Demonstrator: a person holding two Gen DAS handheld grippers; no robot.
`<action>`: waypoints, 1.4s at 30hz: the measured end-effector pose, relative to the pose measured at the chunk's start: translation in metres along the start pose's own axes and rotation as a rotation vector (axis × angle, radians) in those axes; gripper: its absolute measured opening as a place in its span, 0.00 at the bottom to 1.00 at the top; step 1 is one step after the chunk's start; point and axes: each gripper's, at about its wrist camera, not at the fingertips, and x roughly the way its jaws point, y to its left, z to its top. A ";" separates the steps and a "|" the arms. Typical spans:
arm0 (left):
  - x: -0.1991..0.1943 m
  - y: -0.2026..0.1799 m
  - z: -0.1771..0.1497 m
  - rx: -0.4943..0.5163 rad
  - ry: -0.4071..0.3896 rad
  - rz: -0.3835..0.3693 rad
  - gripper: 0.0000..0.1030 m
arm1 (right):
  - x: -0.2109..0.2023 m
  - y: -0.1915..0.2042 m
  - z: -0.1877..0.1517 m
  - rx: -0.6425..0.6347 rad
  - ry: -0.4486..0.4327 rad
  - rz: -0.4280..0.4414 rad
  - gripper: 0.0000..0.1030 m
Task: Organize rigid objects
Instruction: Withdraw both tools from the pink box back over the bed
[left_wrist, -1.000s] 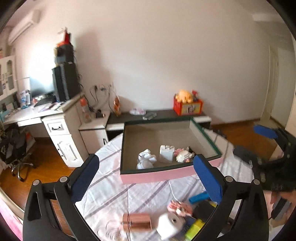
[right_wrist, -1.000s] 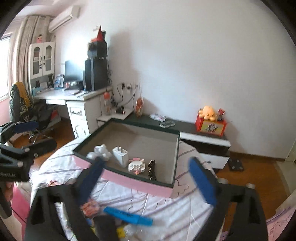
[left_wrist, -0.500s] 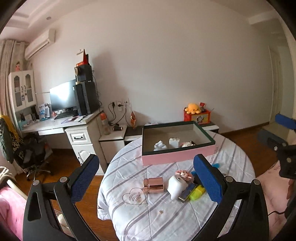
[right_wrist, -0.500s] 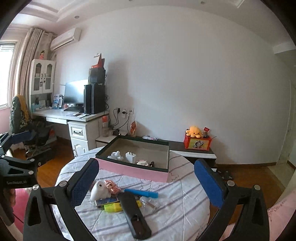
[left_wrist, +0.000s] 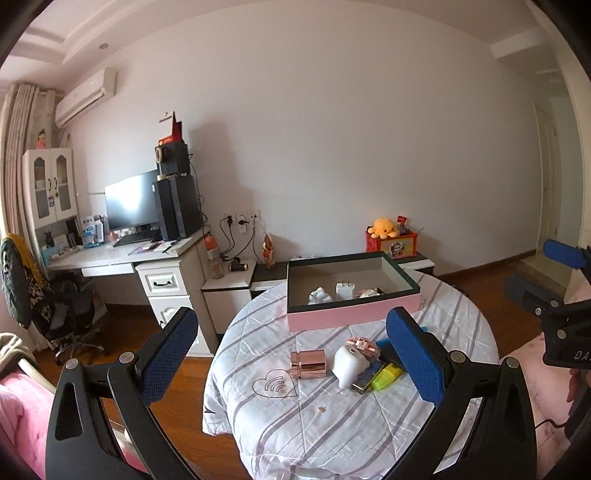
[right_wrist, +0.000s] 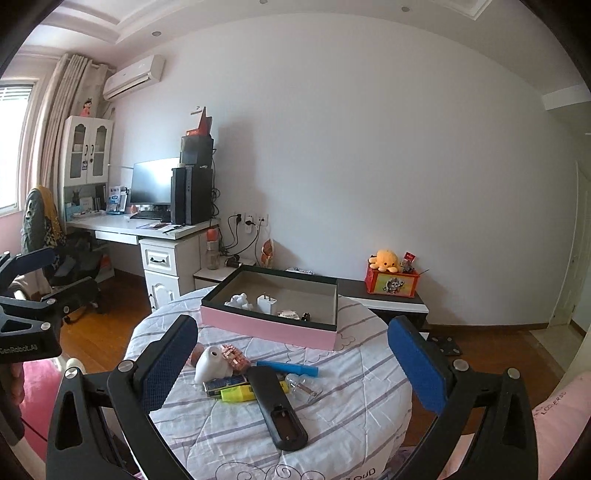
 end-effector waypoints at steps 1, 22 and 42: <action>-0.001 -0.001 0.000 0.002 -0.001 0.003 1.00 | -0.001 0.001 0.000 -0.003 0.000 -0.002 1.00; 0.008 0.001 -0.001 -0.012 0.034 -0.018 1.00 | -0.004 -0.010 -0.012 0.022 0.013 -0.023 1.00; 0.103 -0.015 -0.040 0.000 0.253 -0.077 1.00 | 0.073 -0.032 -0.051 0.078 0.201 -0.011 1.00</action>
